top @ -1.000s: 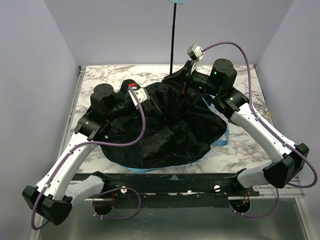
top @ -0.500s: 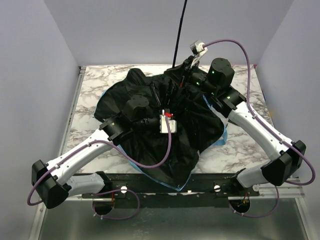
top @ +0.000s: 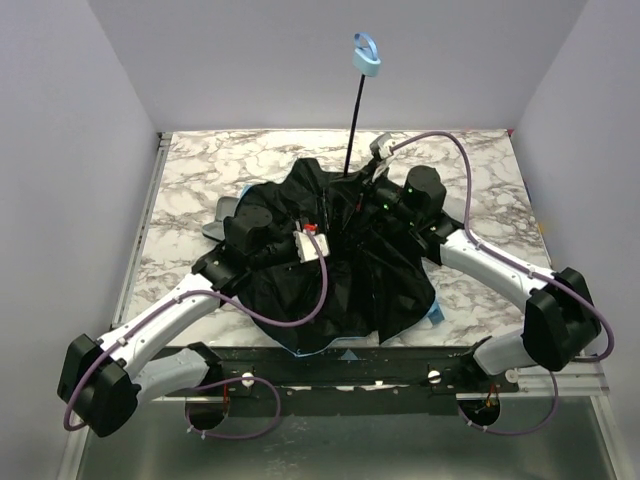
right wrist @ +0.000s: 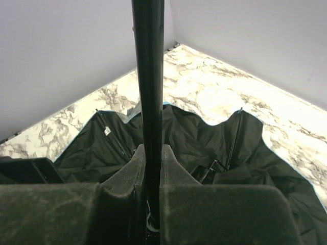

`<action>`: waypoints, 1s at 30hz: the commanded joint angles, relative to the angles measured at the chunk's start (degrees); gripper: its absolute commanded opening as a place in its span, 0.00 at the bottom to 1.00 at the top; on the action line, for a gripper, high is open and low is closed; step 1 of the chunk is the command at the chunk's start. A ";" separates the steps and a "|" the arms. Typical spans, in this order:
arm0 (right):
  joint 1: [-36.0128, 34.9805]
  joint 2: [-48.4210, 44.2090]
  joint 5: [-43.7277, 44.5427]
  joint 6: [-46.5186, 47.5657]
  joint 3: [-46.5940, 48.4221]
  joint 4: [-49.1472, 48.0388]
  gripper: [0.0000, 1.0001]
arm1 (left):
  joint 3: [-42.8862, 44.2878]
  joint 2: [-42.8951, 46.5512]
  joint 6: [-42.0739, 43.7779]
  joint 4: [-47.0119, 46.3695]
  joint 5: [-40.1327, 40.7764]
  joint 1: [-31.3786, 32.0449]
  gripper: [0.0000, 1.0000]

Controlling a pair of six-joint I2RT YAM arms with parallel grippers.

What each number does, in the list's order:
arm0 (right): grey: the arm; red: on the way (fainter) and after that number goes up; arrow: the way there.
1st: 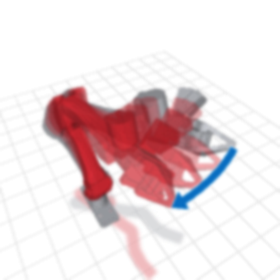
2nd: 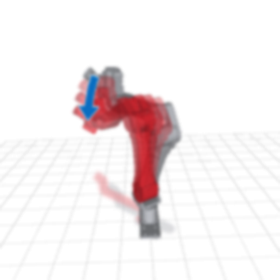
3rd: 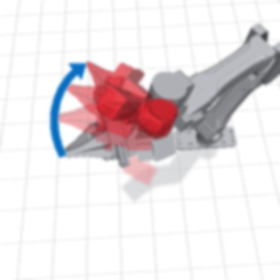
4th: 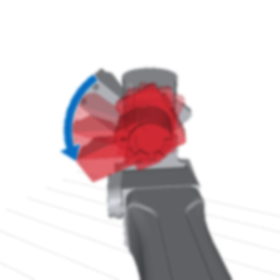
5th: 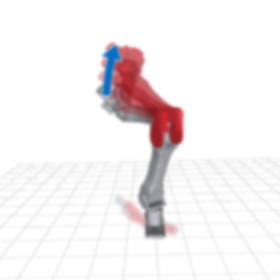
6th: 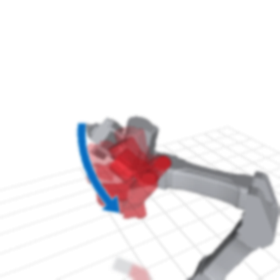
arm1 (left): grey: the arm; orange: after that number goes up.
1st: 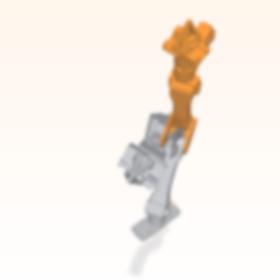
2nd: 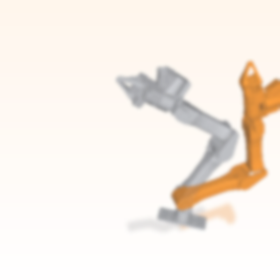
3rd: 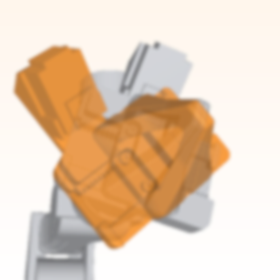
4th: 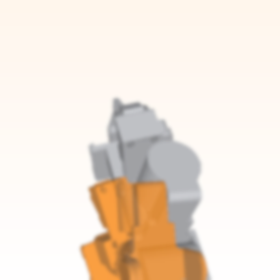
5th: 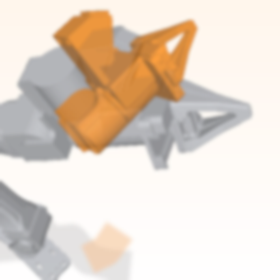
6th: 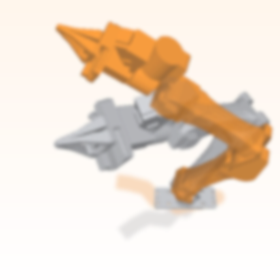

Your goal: Open the umbrella

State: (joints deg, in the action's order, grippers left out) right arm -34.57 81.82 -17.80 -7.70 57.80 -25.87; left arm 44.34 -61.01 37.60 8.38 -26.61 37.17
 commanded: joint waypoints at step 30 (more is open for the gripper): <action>7.50 1.53 -16.27 9.04 0.12 29.78 0.31 | 10.66 -16.18 -46.56 -2.00 -0.10 -15.29 0.47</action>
State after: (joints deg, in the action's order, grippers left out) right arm -26.94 80.62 -31.83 3.75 57.01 2.42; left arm 53.34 -73.52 -1.83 3.66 -24.84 22.55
